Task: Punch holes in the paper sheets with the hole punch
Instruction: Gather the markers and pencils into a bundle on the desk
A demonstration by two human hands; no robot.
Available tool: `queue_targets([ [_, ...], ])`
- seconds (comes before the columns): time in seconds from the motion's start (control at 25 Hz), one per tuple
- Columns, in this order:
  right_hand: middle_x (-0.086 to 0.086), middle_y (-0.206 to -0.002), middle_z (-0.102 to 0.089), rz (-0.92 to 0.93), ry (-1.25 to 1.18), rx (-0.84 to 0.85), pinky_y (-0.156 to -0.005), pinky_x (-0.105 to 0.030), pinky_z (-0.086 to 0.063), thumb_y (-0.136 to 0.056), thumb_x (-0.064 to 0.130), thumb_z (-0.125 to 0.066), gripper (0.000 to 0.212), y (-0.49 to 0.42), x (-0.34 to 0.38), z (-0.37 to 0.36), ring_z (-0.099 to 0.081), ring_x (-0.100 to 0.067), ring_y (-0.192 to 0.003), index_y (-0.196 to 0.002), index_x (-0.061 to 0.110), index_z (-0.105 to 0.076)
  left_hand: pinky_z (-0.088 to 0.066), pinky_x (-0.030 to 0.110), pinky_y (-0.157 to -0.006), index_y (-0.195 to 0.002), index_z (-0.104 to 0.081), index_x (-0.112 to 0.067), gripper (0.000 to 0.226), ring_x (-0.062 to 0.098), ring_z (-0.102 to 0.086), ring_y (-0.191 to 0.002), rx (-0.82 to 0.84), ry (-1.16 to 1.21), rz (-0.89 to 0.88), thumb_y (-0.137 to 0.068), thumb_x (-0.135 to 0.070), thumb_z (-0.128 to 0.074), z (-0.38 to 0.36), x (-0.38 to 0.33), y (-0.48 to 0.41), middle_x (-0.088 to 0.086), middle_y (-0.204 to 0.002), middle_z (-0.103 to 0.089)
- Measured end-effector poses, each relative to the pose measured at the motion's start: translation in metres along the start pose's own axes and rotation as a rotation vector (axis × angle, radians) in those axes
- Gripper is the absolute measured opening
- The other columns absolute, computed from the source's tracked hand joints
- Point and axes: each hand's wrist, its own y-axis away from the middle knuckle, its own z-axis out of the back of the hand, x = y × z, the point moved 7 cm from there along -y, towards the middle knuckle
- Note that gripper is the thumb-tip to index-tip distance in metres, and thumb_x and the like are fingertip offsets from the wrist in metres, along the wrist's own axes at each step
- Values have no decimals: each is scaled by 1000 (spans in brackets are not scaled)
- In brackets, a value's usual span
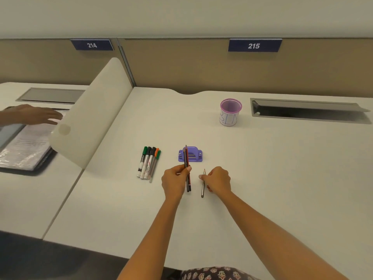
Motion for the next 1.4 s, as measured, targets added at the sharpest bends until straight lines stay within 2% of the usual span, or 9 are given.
queue_targets([
  [0.16, -9, -98, -66, 88, 294, 41, -67, -30, -49, -83, 21, -68, 19, 3, 21, -18, -66, -26, -88, -95, 8, -61, -52, 24, -76, -107, -74, -15, 28, 17, -70, -83, -41, -58, -101, -84, -31, -69, 8, -6, 2, 2, -94, -76],
  [0.28, -6, -84, -69, 129, 46, 71, -74, -34, -58, -80, 23, -70, 15, 2, 23, -21, -68, -22, -76, -88, 9, -67, -46, 17, -74, -106, -74, -14, 25, 16, -69, -88, -60, -23, -139, -85, -27, -69, 10, 0, 3, 1, -97, -75],
  [0.4, -2, -83, -73, 315, -325, 70, -77, -32, -61, -83, 20, -70, 10, 14, 24, -16, -70, -17, -77, -89, 12, -69, -45, 10, -72, -106, -73, -12, 22, 14, -67, -90, -68, 25, -152, -86, -20, -68, 12, 7, 1, -1, -97, -73],
  [0.6, 4, -84, -70, 508, -356, 61, -77, -19, -57, -84, 11, -67, 9, 37, 34, -21, -68, -8, -86, -89, 18, -65, -47, 5, -64, -101, -74, -14, 16, 2, -66, -82, -38, 85, -201, -87, -13, -66, 13, 10, 3, -6, -91, -71],
  [0.8, 5, -86, -70, 524, -358, 66, -71, -9, -52, -86, 10, -67, 9, 36, 37, -32, -66, 0, -84, -94, 15, -66, -49, 7, -63, -98, -74, -14, 18, 0, -66, -84, 6, 105, -248, -86, -6, -64, 14, 10, 3, -4, -91, -72],
  [1.0, 0, -98, -74, 474, -349, 100, -74, -8, -51, -86, 13, -67, 18, 31, 37, -41, -68, -9, -89, -104, 12, -72, -50, 9, -70, -96, -75, -16, 15, 12, -66, -91, 17, 120, -226, -85, -9, -67, 19, 21, -10, -5, -99, -65],
  [1.12, -1, -97, -76, 429, -387, 157, -80, -16, -54, -85, 16, -70, 19, 25, 42, -47, -70, -11, -91, -102, 11, -74, -56, 27, -84, -98, -75, -11, 15, 20, -64, -99, 96, 113, -174, -84, -15, -70, 23, 29, -27, -2, -103, -60],
  [1.2, -1, -96, -76, 440, -410, 207, -85, -24, -57, -85, 18, -70, 19, 25, 52, -53, -71, -12, -91, -103, 13, -74, -60, 38, -81, -104, -73, -7, 20, 25, -67, -99, 148, 168, -111, -85, -12, -69, 28, 31, -37, 8, -108, -62],
  [1.4, -8, -99, -75, 339, -465, 269, -86, -33, -59, -87, 17, -68, 24, 21, 80, -77, -72, -21, -88, -109, 9, -72, -61, 37, -77, -114, -69, -1, 27, 28, -72, -91, 215, 216, -25, -88, -7, -65, 47, 19, -56, 18, -104, -73],
])
